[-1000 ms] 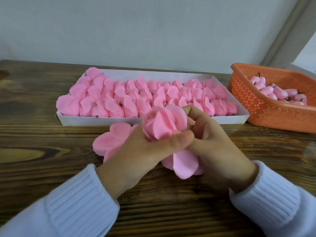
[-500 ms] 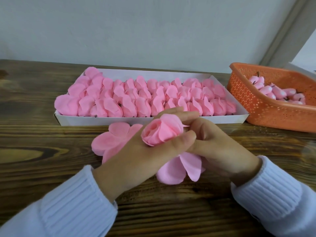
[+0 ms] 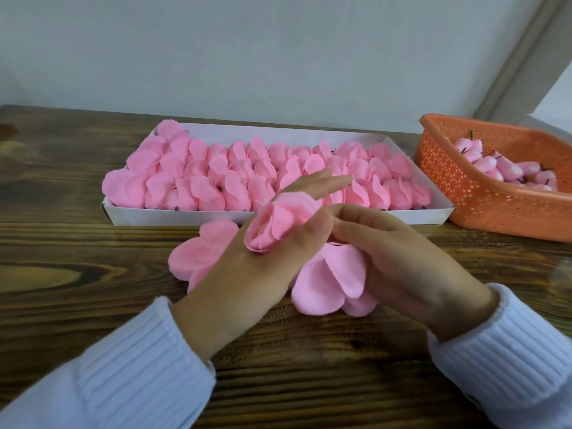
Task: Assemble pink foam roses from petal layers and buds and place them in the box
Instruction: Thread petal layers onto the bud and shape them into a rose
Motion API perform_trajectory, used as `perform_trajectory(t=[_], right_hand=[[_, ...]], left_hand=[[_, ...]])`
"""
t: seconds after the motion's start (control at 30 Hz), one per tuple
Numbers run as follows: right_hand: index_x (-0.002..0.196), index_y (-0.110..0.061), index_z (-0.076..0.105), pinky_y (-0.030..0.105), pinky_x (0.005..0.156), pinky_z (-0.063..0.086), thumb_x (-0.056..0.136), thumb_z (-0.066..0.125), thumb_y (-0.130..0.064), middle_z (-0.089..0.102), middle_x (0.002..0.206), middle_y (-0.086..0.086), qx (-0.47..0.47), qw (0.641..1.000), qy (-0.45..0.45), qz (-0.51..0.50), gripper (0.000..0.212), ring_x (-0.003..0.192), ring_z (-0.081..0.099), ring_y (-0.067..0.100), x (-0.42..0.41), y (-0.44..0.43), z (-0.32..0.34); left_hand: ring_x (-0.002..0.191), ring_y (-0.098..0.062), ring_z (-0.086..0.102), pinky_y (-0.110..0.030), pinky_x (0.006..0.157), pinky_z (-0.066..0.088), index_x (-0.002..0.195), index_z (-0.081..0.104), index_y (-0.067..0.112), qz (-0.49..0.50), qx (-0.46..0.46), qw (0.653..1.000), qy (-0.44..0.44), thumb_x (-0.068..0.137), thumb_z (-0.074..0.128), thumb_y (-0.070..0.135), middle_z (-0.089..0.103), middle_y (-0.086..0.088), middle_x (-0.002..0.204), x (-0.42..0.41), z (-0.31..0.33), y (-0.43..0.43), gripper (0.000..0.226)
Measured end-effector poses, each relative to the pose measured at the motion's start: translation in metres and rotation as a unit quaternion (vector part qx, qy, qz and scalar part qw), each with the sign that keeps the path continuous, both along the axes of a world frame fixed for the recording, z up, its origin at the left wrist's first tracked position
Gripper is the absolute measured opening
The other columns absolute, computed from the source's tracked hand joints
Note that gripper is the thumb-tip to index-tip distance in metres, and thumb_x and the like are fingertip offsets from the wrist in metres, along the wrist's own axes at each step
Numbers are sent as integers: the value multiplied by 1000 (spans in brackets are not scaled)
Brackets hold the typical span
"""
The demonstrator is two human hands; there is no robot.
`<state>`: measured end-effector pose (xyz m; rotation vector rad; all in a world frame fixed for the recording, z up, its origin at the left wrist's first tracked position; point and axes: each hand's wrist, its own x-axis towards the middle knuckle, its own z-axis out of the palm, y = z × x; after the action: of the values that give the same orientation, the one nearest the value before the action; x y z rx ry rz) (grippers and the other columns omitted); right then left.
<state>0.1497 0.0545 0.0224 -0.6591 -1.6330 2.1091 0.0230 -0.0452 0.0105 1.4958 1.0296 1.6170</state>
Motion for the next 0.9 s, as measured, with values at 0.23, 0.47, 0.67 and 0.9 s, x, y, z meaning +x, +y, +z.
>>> perform_trajectory(t=[0.23,0.47,0.67,0.9], right_hand=[[100,-8,68,33,71,56,61,78,-7,73,91,11,85,993,35,-75,40,81,69,25,3,2,-1],[82,-12,74,20,71,54,81,72,-2,75,88,-3,332,927,65,-160,10,83,70,10,4,-5,0],[84,-18,70,13,64,48,81,69,-12,72,78,-8,464,864,74,-180,7,69,65,6,4,-11,1],[82,-20,68,10,58,45,80,73,-11,69,75,-6,472,856,80,-195,11,62,62,4,3,-12,0]], left_hand=[[63,16,57,-22,46,36,132,49,31,60,-13,998,30,92,48,41,64,33,70,-2,0,-1,41],[117,4,55,-12,92,44,135,49,31,58,-41,997,17,83,51,50,63,20,123,-6,-7,3,55],[107,7,59,-13,88,48,125,53,42,52,-64,997,10,78,56,54,68,23,111,-3,-9,3,49],[105,4,61,-6,84,43,110,63,41,29,-50,997,51,89,58,35,69,18,107,2,-3,2,22]])
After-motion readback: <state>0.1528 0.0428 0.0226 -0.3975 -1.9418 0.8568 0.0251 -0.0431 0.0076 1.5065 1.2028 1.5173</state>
